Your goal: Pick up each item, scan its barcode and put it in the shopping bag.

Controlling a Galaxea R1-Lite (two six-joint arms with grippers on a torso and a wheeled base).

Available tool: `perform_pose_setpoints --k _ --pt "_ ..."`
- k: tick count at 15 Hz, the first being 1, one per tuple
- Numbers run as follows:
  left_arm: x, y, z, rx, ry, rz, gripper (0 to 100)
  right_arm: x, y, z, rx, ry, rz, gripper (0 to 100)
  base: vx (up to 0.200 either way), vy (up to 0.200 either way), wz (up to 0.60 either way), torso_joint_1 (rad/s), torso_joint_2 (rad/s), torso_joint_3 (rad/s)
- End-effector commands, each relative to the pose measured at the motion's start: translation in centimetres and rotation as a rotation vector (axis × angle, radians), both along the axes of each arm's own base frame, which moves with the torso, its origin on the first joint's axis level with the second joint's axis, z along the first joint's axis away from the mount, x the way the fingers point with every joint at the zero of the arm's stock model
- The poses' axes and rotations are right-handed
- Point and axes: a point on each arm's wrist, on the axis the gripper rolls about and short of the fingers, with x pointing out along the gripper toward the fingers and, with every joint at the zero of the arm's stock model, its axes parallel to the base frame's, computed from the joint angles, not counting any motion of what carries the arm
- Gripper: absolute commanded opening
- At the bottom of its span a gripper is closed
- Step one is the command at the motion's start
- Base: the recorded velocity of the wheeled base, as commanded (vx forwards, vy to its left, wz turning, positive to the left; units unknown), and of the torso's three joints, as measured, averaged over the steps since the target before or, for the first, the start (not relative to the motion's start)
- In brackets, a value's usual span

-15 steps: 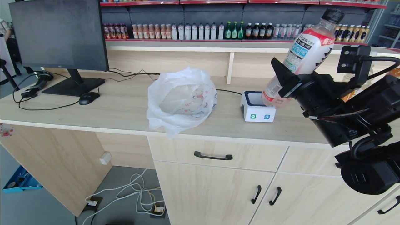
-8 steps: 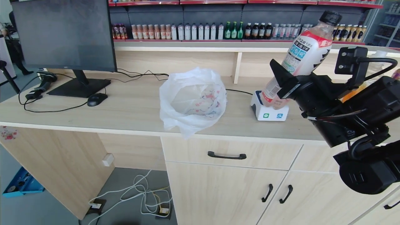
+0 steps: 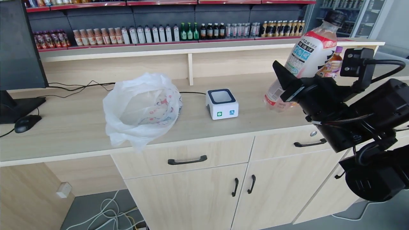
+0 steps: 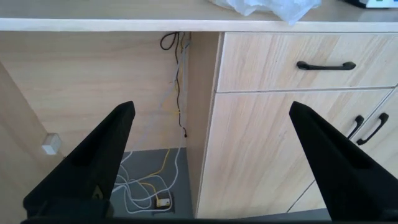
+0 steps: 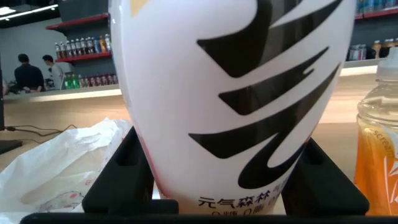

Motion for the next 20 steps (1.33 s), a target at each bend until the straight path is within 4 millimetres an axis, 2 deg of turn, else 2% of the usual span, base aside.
perform_pose_setpoints --k 1,2,8,15,20 --pt "0.0 0.0 -0.01 0.0 0.0 0.001 100 0.06 0.46 -0.38 -0.006 0.011 0.013 0 0.0 0.0 0.0 0.0 0.0 0.0" --pt "0.01 0.0 -0.01 0.0 0.002 0.001 100 0.0 0.65 -0.43 -0.007 0.012 0.019 0 0.0 0.2 0.0 0.007 0.01 -0.007" --pt "0.0 0.0 -0.01 -0.002 0.0 0.001 100 -0.12 0.98 -0.48 -0.008 0.014 0.029 0 0.2 0.0 0.0 -0.002 0.0 0.002" --pt "0.0 0.0 -0.01 -0.003 0.0 0.001 100 0.11 1.09 -0.59 -0.008 0.015 0.029 0 0.0 0.0 0.0 0.0 0.0 0.0" --pt "0.0 0.0 -0.01 -0.003 0.0 0.001 100 0.22 1.26 -0.64 -0.01 0.015 0.032 0 0.0 0.0 0.6 0.0 0.0 0.001"
